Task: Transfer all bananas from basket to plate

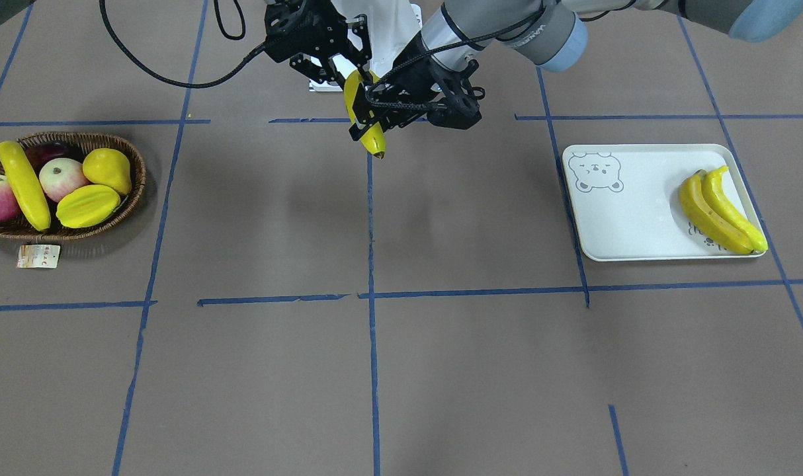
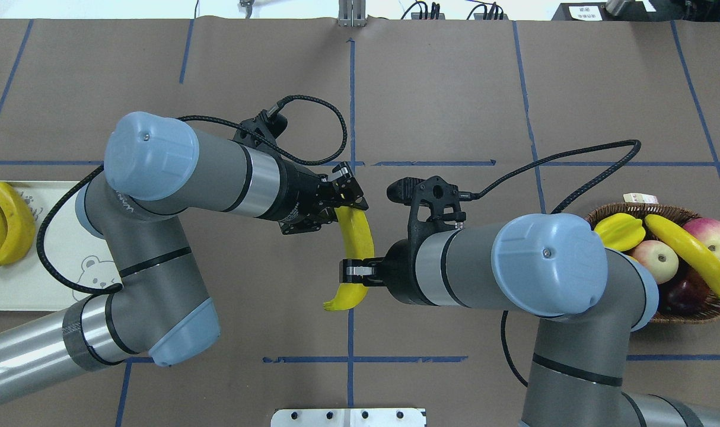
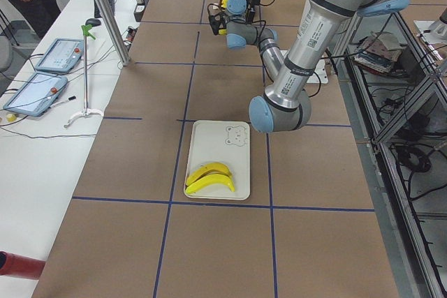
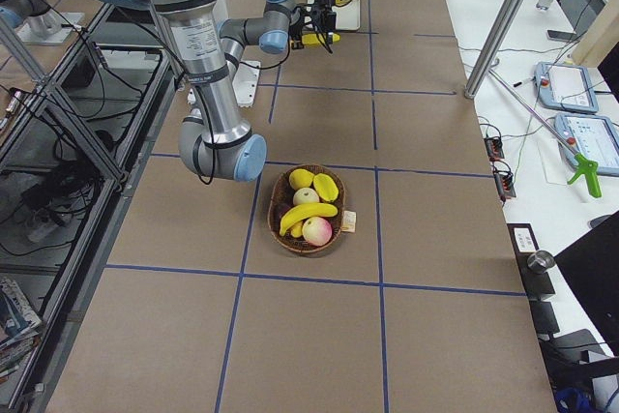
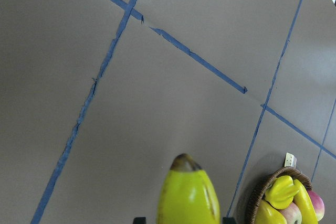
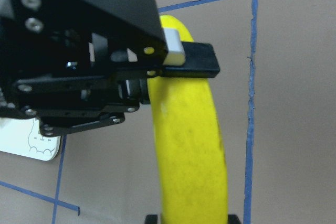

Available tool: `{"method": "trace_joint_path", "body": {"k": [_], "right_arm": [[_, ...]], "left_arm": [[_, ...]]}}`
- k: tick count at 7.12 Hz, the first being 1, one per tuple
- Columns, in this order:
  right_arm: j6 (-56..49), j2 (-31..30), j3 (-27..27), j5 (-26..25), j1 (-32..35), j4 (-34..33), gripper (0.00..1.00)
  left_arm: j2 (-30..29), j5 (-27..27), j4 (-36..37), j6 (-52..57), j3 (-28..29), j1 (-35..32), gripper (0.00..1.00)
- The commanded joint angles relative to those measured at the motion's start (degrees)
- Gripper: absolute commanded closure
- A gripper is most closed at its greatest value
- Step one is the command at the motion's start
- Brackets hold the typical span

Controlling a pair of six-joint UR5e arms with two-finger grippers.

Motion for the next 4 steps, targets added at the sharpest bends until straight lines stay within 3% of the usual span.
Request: {"method": "trace_joint_path", "body": {"k": [1,4], "right_arm": [[0.1,0.0,0.0,-0.1,0.3,0.0,0.01],[0.0,-0.3,0.0,0.3,1.8,-1.1,0.01]], "left_arm": [[0.1,0.0,0.1,0.0,-0.1,-0.2,1.00],[2.0,0.1,1.0,0.2,-0.2,-1.3,1.00]]}}
